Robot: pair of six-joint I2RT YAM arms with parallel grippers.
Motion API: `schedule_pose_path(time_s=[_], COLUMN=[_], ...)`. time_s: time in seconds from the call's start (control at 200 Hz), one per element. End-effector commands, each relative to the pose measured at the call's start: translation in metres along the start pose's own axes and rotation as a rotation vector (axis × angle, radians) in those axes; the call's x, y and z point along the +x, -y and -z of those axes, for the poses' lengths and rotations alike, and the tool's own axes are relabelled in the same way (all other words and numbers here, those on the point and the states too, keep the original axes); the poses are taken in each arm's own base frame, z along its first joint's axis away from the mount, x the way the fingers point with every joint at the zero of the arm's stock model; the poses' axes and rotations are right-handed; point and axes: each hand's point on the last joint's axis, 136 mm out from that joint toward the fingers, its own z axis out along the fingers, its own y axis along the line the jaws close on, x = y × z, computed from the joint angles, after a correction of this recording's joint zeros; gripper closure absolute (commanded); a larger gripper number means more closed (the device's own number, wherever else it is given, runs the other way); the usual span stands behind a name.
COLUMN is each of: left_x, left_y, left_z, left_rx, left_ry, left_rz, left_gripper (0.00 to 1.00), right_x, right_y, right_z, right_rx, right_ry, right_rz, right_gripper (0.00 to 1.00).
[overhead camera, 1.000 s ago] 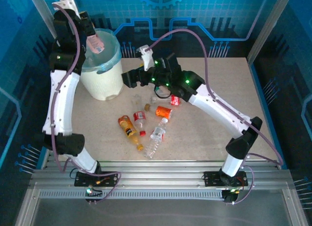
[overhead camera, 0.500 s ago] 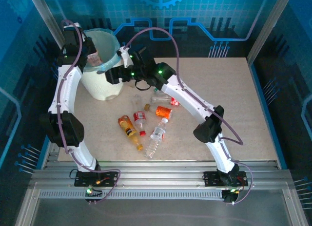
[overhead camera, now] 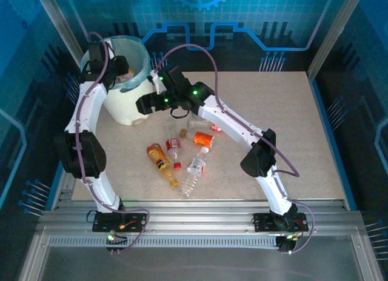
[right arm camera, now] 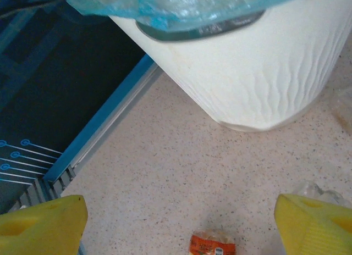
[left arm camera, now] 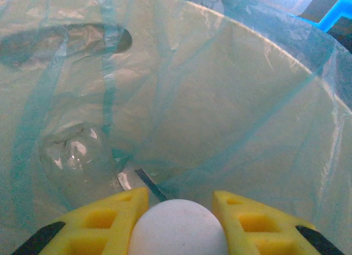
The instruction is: Put the plastic bottles in the bin
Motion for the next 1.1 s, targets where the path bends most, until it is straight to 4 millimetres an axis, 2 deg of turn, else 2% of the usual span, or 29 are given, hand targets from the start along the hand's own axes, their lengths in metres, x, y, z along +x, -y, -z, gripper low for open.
schedule_pose_path(time_s=[0.0,0.165,0.255,0.49,0.615,0.68,0.77,0.855,0.94,1.025,1.096], left_x=[0.029,0.031,0.038,0.064,0.063,0.052,0.025,-0.006,-0.039,-0.066,-0.083], left_y=[0.0,-0.002,-0.007,-0.012,-0.01,-0.007,0.003,0.015,0.024,0.03,0.033], left_z=[-0.014,-0.018,-0.026,-0.045,-0.045,-0.039,-0.023,0.0,0.029,0.058,0.083], left_rx=[0.019,0.01,-0.008,-0.009,0.001,0.014,0.043,0.072,0.088,0.09,0.088], left_ry=[-0.091,-0.097,-0.123,-0.204,-0.205,-0.186,-0.134,-0.071,0.007,0.092,0.154], left_rz=[-0.023,-0.037,-0.053,-0.09,-0.086,-0.074,-0.053,-0.039,-0.033,-0.033,-0.031], left_gripper=[0.98,0.97,1.0,1.0,0.98,0.89,0.76,0.51,0.32,0.22,0.2], right_x=[-0.017,-0.017,-0.018,-0.019,-0.019,-0.02,-0.024,-0.026,-0.029,-0.029,-0.029], right_y=[-0.005,-0.005,-0.007,-0.007,-0.009,-0.01,-0.012,-0.014,-0.017,-0.018,-0.018], right_z=[0.027,0.029,0.031,0.037,0.04,0.043,0.048,0.053,0.06,0.069,0.078], right_rx=[-0.015,-0.02,-0.022,-0.022,-0.026,-0.026,-0.026,-0.031,-0.032,-0.026,-0.019], right_ry=[0.052,0.046,0.05,0.057,0.059,0.062,0.075,0.084,0.091,0.092,0.096], right_rz=[-0.004,-0.01,-0.008,-0.009,-0.011,-0.008,-0.004,0.0,0.005,0.014,0.024], right_gripper=[0.11,0.11,0.11,0.11,0.11,0.11,0.11,0.11,0.11,0.1,0.1])
